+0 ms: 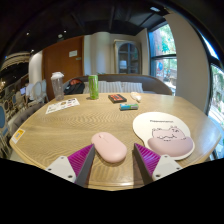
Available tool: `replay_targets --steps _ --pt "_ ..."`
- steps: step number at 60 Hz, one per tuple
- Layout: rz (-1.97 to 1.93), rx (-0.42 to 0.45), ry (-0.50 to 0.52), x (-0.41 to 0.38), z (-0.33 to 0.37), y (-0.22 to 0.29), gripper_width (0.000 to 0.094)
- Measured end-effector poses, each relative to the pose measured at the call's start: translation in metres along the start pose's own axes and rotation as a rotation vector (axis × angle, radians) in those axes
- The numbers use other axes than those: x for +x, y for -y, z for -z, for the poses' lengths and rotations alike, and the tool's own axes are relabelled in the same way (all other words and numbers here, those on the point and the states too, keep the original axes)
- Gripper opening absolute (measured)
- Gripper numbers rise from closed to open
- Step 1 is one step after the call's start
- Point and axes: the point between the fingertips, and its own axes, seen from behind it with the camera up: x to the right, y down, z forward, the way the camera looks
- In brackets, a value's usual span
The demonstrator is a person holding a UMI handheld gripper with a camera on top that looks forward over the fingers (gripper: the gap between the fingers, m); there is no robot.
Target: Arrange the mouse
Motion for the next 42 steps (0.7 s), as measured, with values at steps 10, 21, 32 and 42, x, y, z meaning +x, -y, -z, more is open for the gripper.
replay_targets --steps 10,21,32,42 --pt "0.008 0.034 -0.001 0.0 -0.023 0.013 0.0616" --pt "0.026 0.072 -0.051 0.003 -0.028 0.015 0.0488" --pt "0.04 0.043 -0.039 -0.004 -0.018 0.014 0.0399" --pt "0.05 0.3 -0.172 0.055 0.056 0.138 0.0401"
